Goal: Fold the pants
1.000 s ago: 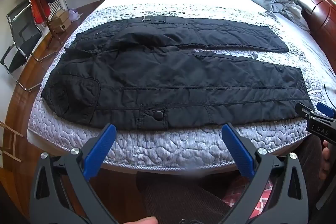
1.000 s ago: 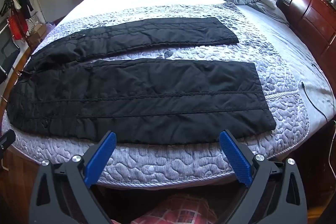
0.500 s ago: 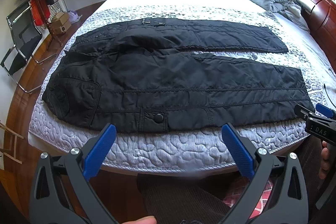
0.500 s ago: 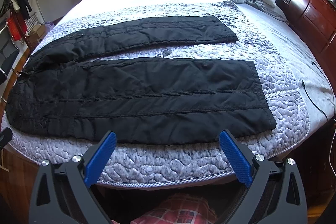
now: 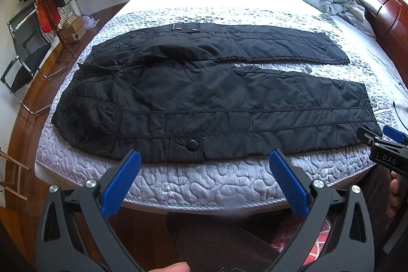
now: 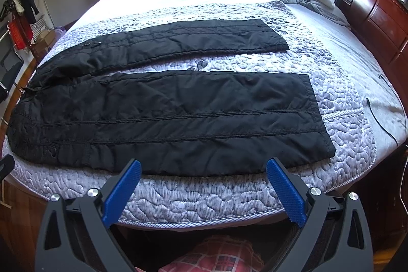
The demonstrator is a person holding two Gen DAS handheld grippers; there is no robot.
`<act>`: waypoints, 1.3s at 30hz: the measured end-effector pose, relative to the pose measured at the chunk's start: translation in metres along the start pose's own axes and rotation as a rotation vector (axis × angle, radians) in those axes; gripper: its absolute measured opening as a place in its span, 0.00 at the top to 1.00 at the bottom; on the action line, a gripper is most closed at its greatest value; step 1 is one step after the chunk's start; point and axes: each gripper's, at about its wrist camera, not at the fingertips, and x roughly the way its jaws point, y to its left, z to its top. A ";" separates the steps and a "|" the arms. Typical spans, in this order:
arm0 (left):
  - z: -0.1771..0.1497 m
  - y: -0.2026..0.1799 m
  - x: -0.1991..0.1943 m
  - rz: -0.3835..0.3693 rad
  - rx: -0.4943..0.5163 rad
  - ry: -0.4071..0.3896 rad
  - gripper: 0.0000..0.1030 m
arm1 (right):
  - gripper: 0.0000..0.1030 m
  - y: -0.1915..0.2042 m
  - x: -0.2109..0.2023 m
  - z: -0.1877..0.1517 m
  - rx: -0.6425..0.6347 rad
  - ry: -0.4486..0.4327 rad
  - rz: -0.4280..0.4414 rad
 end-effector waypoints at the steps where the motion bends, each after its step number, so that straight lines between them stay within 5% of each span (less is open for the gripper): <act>1: 0.000 0.000 0.000 0.000 0.001 0.000 0.02 | 0.04 0.000 0.000 0.000 0.000 0.000 0.000; 39: -0.003 -0.001 0.002 0.008 0.011 -0.001 0.02 | 0.04 -0.003 0.007 -0.003 0.007 0.020 -0.003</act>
